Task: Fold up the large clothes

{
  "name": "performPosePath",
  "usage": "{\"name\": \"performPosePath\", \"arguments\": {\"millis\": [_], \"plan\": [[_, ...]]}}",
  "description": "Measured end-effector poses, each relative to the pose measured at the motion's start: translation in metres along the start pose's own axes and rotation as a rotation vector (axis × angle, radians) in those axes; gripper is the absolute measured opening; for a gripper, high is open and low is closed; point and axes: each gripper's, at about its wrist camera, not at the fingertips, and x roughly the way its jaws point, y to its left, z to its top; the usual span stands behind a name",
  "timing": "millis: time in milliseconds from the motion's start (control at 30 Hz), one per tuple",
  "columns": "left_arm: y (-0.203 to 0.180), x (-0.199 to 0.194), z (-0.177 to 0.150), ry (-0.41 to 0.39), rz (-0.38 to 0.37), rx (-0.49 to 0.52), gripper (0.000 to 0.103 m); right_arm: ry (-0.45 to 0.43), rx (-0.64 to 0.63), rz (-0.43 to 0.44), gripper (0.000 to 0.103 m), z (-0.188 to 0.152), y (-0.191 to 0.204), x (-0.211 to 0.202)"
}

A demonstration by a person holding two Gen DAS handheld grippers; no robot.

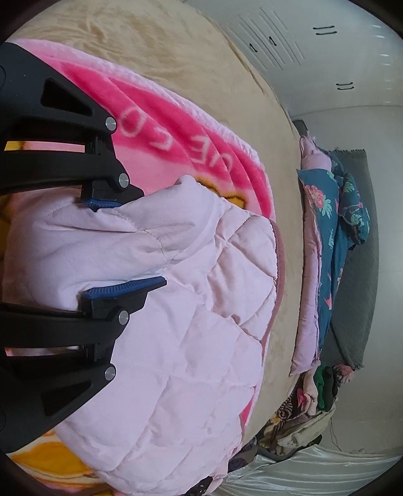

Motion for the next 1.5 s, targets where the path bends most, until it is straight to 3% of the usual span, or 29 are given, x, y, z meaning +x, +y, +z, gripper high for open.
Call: {"name": "performPosePath", "arguments": {"millis": [533, 733, 833, 900, 1000, 1133, 1233, 1500], "plan": [[0.004, 0.033, 0.0, 0.054, 0.001, -0.002, 0.038, 0.119, 0.029, -0.037, 0.027, -0.002, 0.006, 0.056], [0.002, 0.033, -0.001, 0.059, 0.006, -0.003, 0.039, 0.135, 0.025, -0.05, 0.033, -0.005, 0.008, 0.058], [-0.001, 0.028, -0.001, 0.056, 0.017, 0.009, 0.039, 0.137, 0.04, -0.061, 0.047, -0.005, 0.002, 0.049], [-0.003, 0.025, 0.0, 0.059, 0.03, 0.014, 0.043, 0.119, 0.063, -0.064, 0.073, -0.005, -0.007, 0.037], [-0.002, 0.017, 0.004, 0.06, 0.025, 0.004, 0.059, 0.048, 0.079, -0.012, 0.099, -0.009, -0.02, 0.008], [0.002, -0.001, 0.01, 0.03, 0.014, -0.034, 0.081, -0.022, 0.07, 0.02, 0.099, -0.017, -0.03, -0.033], [0.004, -0.018, 0.013, 0.021, -0.012, -0.072, 0.091, -0.046, 0.102, 0.081, 0.099, -0.029, -0.039, -0.062], [0.001, -0.049, 0.003, 0.031, -0.068, -0.162, 0.094, -0.02, 0.175, 0.22, 0.099, -0.057, -0.044, -0.11]]}}
